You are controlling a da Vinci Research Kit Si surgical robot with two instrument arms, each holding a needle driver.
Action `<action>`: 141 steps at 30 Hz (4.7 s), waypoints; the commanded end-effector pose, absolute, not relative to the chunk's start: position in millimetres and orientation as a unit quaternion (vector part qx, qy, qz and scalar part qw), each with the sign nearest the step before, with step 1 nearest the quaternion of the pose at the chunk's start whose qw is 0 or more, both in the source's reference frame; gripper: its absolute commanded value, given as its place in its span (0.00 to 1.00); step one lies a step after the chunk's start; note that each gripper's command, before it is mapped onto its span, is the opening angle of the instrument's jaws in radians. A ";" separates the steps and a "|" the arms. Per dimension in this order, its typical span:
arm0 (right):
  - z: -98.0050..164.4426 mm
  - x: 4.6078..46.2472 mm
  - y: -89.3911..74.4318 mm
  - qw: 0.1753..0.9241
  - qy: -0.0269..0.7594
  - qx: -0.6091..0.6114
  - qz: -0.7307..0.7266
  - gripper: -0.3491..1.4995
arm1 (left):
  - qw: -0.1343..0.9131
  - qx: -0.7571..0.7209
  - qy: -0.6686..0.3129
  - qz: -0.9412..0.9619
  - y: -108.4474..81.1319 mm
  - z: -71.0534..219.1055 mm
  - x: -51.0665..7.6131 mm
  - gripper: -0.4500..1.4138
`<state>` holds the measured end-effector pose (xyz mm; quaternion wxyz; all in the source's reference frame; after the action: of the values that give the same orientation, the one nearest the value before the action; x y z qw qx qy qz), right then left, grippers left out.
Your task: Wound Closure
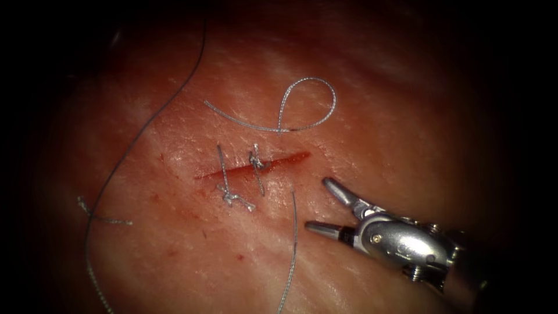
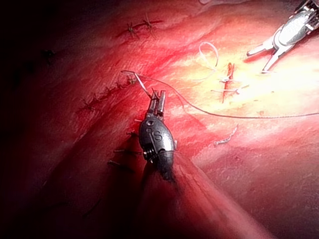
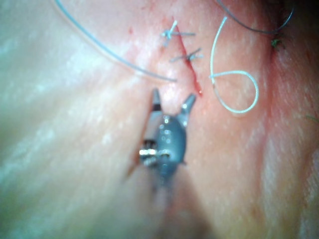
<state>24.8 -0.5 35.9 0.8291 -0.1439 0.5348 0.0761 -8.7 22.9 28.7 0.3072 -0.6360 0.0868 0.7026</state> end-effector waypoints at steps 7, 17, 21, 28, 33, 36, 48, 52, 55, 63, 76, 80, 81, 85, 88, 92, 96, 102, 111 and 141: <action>36.4 29.2 0.0 0.824 0.544 -0.144 0.061 0.90 | 0.306 -0.637 0.087 0.702 23.0 29.4 -9.2 0.00; 36.6 28.7 0.2 0.839 0.530 -0.115 0.041 0.00 | 0.306 -0.638 0.087 0.702 22.9 29.3 -9.1 0.00; 35.6 27.3 -0.7 0.839 0.533 -0.108 0.033 0.00 | 0.306 -0.638 0.087 0.702 22.9 29.3 -9.2 0.00; 31.1 26.9 -4.7 0.833 0.545 -0.094 0.017 0.00 | 0.305 -0.638 0.087 0.701 22.9 29.3 -9.2 0.00; 27.0 27.6 -7.8 0.828 0.554 -0.085 0.004 0.00 | 0.305 -0.638 0.087 0.702 22.9 29.4 -9.2 0.00; 25.2 28.0 -9.1 0.826 0.558 -0.078 -0.002 0.00 | 0.305 -0.638 0.087 0.702 22.8 29.4 -9.2 0.00; 22.8 28.7 -10.7 0.824 0.563 -0.059 -0.020 0.00 | 0.305 -0.638 0.087 0.701 22.9 29.4 -9.2 0.00; 20.7 29.0 -12.1 0.818 0.572 -0.044 -0.039 0.00 | 0.305 -0.638 0.087 0.701 22.9 29.5 -9.2 0.00; 19.3 29.3 -12.8 0.814 0.577 -0.038 -0.045 0.00 | 0.305 -0.638 0.087 0.701 22.9 29.5 -9.2 0.00; 17.9 29.2 -12.9 0.806 0.589 -0.047 -0.038 0.00 | 0.305 -0.638 0.087 0.701 22.9 29.5 -9.1 0.00; 19.5 23.4 -9.8 0.786 0.614 -0.045 0.045 0.96 | 0.305 -0.639 0.086 0.701 22.9 29.5 -8.9 0.00; 20.8 19.3 -7.7 0.783 0.618 -0.042 0.056 0.96 | 0.305 -0.639 0.086 0.701 22.9 29.5 -8.9 0.00; 21.3 18.8 -7.0 0.785 0.615 -0.047 0.062 0.96 | 0.305 -0.639 0.086 0.701 22.9 29.5 -8.9 0.00; 24.5 18.4 -4.3 0.806 0.580 -0.091 0.075 0.96 | 0.305 -0.639 0.086 0.701 22.9 29.5 -9.0 0.00; 27.9 19.5 -2.4 0.820 0.555 -0.122 0.066 0.96 | 0.305 -0.639 0.086 0.701 22.9 29.5 -9.0 0.00; 32.1 21.1 -0.2 0.832 0.532 -0.147 0.065 0.96 | 0.305 -0.638 0.086 0.701 22.9 29.5 -9.0 0.00; 35.6 22.5 1.2 0.835 0.522 -0.161 0.061 0.96 | 0.305 -0.639 0.086 0.701 22.9 29.5 -8.9 0.00; 37.5 24.3 0.8 0.835 0.522 -0.165 0.053 0.96 | 0.306 -0.639 0.085 0.701 22.8 29.5 -8.9 0.00; 36.4 28.1 0.2 0.828 0.536 -0.158 0.042 0.93 | 0.306 -0.639 0.085 0.701 22.7 29.5 -8.9 0.00; 30.8 27.6 -5.3 0.827 0.553 -0.100 -0.014 0.00 | 0.307 -0.639 0.085 0.701 22.8 29.5 -9.0 0.00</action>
<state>27.0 -5.6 30.3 0.8285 -0.1012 0.5507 -0.0095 -8.7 22.5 28.7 0.3075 -0.6381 0.0850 0.7007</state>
